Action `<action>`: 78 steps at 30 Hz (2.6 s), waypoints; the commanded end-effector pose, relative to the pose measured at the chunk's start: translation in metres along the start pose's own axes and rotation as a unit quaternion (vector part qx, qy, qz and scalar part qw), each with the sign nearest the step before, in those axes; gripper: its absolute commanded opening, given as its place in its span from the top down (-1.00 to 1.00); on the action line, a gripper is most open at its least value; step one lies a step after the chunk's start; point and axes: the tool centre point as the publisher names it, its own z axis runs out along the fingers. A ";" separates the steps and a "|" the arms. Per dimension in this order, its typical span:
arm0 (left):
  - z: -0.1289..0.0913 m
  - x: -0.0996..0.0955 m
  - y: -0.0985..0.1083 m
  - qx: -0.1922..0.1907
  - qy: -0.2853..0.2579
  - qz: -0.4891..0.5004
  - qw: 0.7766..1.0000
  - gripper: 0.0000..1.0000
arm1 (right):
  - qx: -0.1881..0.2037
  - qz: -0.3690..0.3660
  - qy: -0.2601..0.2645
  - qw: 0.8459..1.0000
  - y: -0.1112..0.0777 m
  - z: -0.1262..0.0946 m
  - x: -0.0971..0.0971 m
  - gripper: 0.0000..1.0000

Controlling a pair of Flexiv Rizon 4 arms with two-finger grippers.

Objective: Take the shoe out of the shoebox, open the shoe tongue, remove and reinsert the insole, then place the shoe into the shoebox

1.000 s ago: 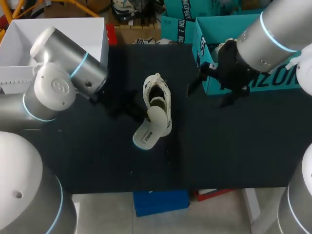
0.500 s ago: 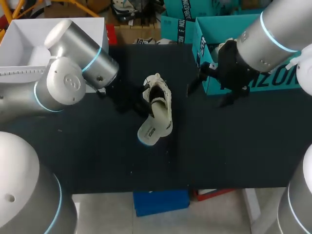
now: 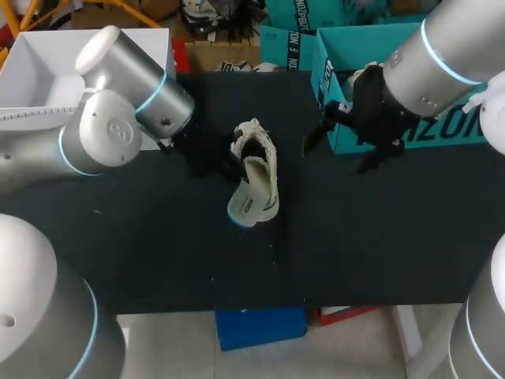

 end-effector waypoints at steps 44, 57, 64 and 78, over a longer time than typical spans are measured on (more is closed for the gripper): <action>0.022 -0.023 0.061 -0.147 -0.014 0.069 0.987 1.00 | 0.000 0.000 -0.001 1.000 0.000 0.001 0.001 -1.00; 0.015 -0.018 0.079 -0.204 -0.039 0.053 0.977 1.00 | 0.000 0.000 -0.001 1.000 0.000 0.001 0.001 -1.00; 0.014 -0.021 0.083 -0.201 -0.047 0.031 0.978 1.00 | 0.000 0.000 -0.001 1.000 0.000 0.001 0.001 -1.00; 0.003 -0.037 0.051 -0.126 -0.080 0.000 0.989 0.09 | 0.000 0.000 -0.001 1.000 0.000 0.001 0.001 -1.00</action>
